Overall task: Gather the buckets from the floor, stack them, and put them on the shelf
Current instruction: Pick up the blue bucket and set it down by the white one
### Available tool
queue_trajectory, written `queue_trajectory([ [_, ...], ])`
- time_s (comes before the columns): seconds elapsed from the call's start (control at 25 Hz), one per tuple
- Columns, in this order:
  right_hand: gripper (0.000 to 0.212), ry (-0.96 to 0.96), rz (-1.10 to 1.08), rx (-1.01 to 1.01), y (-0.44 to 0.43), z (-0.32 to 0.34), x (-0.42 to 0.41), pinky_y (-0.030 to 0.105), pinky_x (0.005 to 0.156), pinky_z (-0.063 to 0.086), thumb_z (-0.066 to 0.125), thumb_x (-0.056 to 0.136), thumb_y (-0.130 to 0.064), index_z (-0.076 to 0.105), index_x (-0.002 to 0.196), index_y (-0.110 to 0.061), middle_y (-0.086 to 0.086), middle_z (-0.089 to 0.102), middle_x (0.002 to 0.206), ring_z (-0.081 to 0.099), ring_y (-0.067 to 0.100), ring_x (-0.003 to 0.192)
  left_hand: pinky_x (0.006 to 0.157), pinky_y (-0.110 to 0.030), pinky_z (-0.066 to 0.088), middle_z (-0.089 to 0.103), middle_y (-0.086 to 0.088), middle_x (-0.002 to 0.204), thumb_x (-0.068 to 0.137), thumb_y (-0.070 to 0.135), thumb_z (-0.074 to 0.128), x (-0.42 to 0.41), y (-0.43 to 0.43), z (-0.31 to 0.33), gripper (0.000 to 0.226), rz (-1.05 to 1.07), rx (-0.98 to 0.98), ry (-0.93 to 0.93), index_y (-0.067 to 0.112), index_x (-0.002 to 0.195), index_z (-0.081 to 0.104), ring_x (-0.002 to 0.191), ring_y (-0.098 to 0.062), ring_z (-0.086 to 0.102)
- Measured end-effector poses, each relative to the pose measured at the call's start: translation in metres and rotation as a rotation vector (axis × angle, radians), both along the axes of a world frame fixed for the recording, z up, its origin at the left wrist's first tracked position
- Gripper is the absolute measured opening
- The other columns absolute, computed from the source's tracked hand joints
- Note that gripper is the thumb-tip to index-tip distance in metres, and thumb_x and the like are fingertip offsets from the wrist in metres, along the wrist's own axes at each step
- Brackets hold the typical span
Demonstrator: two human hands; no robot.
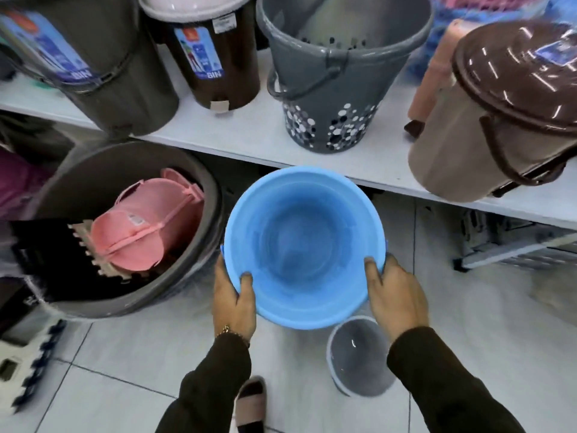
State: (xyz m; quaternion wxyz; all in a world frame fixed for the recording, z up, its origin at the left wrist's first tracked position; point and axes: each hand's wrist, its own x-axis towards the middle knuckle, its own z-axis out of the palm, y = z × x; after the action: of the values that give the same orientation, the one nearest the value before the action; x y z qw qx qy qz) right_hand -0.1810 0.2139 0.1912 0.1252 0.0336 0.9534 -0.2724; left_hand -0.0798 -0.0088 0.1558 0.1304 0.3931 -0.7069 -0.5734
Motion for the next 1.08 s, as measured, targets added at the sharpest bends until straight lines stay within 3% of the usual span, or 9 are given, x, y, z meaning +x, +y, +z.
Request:
queue_trajectory([
  [0.2, 0.037, -0.065, -0.014, -0.021, -0.059, -0.033, -0.027, 0.035, 0.064, 0.048, 0.042, 0.099, -0.046, 0.059, 0.101, -0.013, 0.009, 0.068, 0.087, 0.061, 0.028, 0.073, 0.090, -0.033, 0.049, 0.068, 0.005, 0.110, 0.084, 0.035, 0.056, -0.026, -0.060, -0.026, 0.061, -0.010, -0.047, -0.200, 0.036, 0.143, 0.041, 0.104, -0.023, 0.064],
  [0.32, 0.028, -0.248, -0.098, -0.078, -0.075, -0.077, -0.041, 0.044, 0.079, 0.057, 0.053, 0.097, -0.034, 0.059, 0.111, -0.010, 0.013, 0.070, 0.102, 0.067, 0.033, 0.088, 0.099, -0.036, 0.048, 0.068, -0.006, 0.126, 0.085, 0.023, 0.067, -0.046, -0.083, -0.067, 0.067, -0.085, -0.005, -0.387, 0.027, 0.147, 0.040, 0.116, -0.031, 0.062],
  [0.4, 0.036, -0.349, -0.163, -0.121, -0.085, -0.110, -0.047, 0.048, 0.091, 0.056, 0.062, 0.092, -0.019, 0.055, 0.126, -0.011, 0.014, 0.067, 0.118, 0.067, 0.035, 0.101, 0.102, -0.041, 0.048, 0.062, -0.009, 0.135, 0.085, 0.015, 0.067, -0.060, -0.089, -0.095, 0.077, -0.169, 0.052, -0.440, 0.027, 0.152, 0.030, 0.120, -0.035, 0.059],
  [0.56, 0.058, -0.477, -0.278, -0.204, -0.104, -0.165, -0.055, 0.033, 0.091, 0.052, 0.067, 0.080, 0.002, 0.050, 0.135, -0.007, 0.017, 0.062, 0.129, 0.062, 0.034, 0.113, 0.105, -0.041, 0.047, 0.054, -0.015, 0.142, 0.087, 0.014, 0.062, -0.083, -0.091, -0.142, 0.082, -0.268, 0.052, -0.544, 0.028, 0.155, 0.019, 0.123, -0.039, 0.056],
  [0.68, 0.055, -0.524, -0.308, -0.218, -0.109, -0.195, -0.054, 0.030, 0.080, 0.049, 0.066, 0.081, 0.000, 0.048, 0.133, -0.004, 0.018, 0.062, 0.121, 0.062, 0.032, 0.099, 0.104, -0.041, 0.047, 0.055, -0.015, 0.140, 0.084, 0.012, 0.064, -0.092, -0.097, -0.169, 0.086, -0.310, 0.057, -0.627, 0.024, 0.156, 0.017, 0.123, -0.039, 0.056],
  [0.76, 0.063, -0.571, -0.304, -0.295, -0.104, -0.203, -0.049, 0.042, 0.089, 0.055, 0.067, 0.082, -0.002, 0.042, 0.140, -0.007, 0.018, 0.060, 0.125, 0.062, 0.036, 0.106, 0.105, -0.041, 0.046, 0.055, -0.015, 0.140, 0.084, 0.008, 0.061, -0.090, -0.096, -0.176, 0.074, -0.396, 0.049, -0.615, 0.015, 0.151, 0.030, 0.125, -0.037, 0.055],
  [0.84, 0.075, -0.583, -0.264, -0.338, -0.094, -0.205, -0.039, 0.050, 0.105, 0.047, 0.070, 0.086, -0.010, 0.032, 0.150, -0.010, 0.016, 0.050, 0.145, 0.055, 0.037, 0.126, 0.109, -0.040, 0.042, 0.051, -0.015, 0.143, 0.085, 0.007, 0.060, -0.080, -0.093, -0.177, 0.065, -0.417, 0.033, -0.603, 0.009, 0.146, 0.037, 0.132, -0.035, 0.049],
  [0.96, 0.081, -0.539, -0.241, -0.260, -0.065, -0.196, -0.019, 0.037, 0.116, 0.030, 0.067, 0.092, -0.024, 0.021, 0.157, -0.010, 0.012, 0.030, 0.161, 0.035, 0.031, 0.145, 0.119, -0.042, 0.027, 0.023, -0.012, 0.162, 0.089, 0.026, 0.063, -0.060, -0.083, -0.168, 0.072, -0.491, -0.261, -0.687, 0.016, 0.152, 0.029, 0.149, -0.033, 0.024],
  [1.08, 0.074, -0.544, -0.314, -0.233, -0.016, -0.188, 0.017, 0.035, 0.117, 0.027, 0.063, 0.095, -0.027, 0.025, 0.155, -0.007, 0.016, 0.030, 0.160, 0.034, 0.032, 0.145, 0.122, -0.045, 0.017, 0.008, -0.006, 0.166, 0.093, 0.035, 0.055, -0.031, -0.053, -0.160, 0.066, -0.623, -0.451, -0.643, 0.021, 0.153, 0.029, 0.153, -0.030, 0.010],
])
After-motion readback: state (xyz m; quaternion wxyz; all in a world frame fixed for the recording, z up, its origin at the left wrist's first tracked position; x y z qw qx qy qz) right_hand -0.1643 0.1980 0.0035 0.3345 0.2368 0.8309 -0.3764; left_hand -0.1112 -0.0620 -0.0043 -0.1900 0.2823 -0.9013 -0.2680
